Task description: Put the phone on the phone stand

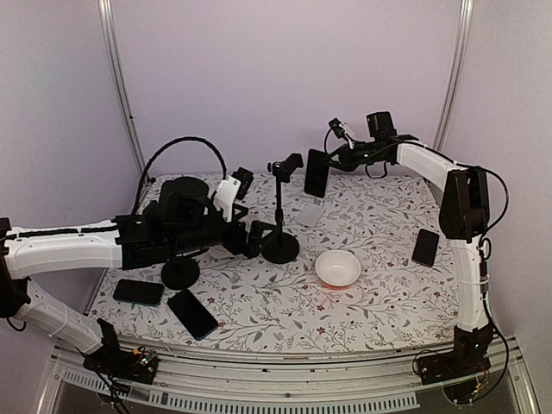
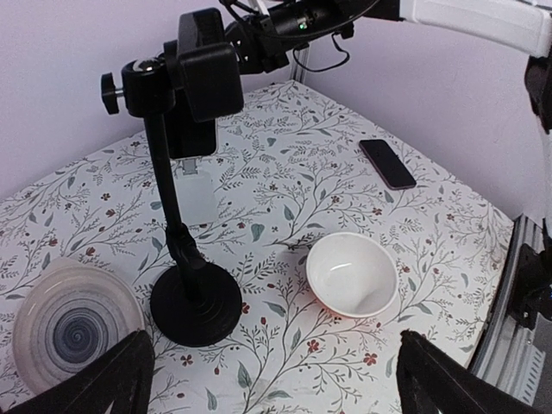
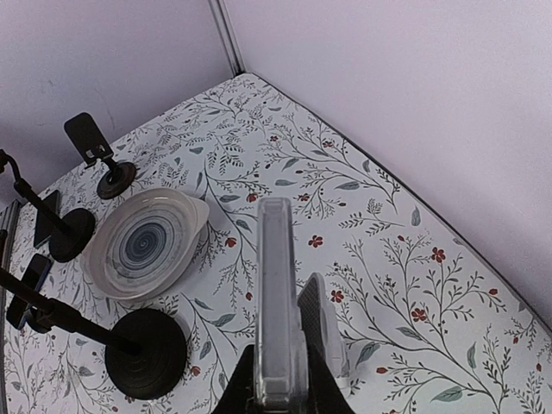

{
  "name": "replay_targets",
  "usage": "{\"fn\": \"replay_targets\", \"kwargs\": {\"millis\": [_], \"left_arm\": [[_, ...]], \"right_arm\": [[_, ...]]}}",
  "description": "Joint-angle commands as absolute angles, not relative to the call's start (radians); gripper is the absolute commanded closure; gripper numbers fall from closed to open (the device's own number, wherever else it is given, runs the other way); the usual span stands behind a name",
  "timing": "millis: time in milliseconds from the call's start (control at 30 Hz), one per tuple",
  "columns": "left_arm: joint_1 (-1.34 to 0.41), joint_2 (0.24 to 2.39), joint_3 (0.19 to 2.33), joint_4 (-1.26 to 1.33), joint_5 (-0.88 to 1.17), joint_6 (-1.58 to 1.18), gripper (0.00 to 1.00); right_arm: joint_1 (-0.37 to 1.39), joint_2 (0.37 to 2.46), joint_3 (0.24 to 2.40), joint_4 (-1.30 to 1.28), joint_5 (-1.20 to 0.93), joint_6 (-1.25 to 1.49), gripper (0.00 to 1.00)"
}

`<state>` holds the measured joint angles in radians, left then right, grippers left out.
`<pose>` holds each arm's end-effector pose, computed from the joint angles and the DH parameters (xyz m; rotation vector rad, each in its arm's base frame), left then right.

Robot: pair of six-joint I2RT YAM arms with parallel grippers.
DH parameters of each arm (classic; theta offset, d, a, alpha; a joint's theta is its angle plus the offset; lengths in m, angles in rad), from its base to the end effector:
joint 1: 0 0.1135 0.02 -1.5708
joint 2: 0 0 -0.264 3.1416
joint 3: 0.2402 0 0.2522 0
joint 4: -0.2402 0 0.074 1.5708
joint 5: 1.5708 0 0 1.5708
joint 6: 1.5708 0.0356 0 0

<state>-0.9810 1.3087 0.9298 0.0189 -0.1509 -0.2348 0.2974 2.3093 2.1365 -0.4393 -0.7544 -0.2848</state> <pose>0.1733 -0.2493 0.2951 0.6259 1.8833 -0.6604 0.5007 0.1790 0.2683 -0.9982 1.8528 0.8233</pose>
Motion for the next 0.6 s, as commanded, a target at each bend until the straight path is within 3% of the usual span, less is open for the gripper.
{"fn": "replay_targets", "kwargs": {"millis": [0,67,167,567], "left_arm": [[-0.982,1.298,0.918,0.043,-0.156,-0.239,0.01],[-0.983,1.298,0.917,0.043,-0.156,-0.24,0.01],[-0.982,1.298,0.916,0.044,-0.153,-0.243,0.01],[-0.982,1.298,0.913,0.049,-0.143,-0.251,0.01]], "right_arm": [[0.31,2.325,2.178,-0.385,-0.731,-0.282,0.87],[0.308,2.327,2.178,-0.385,-0.726,-0.284,0.84],[0.308,2.327,2.178,-0.385,-0.718,-0.282,0.65],[0.308,2.319,2.177,-0.387,-0.683,-0.282,0.31]]}}
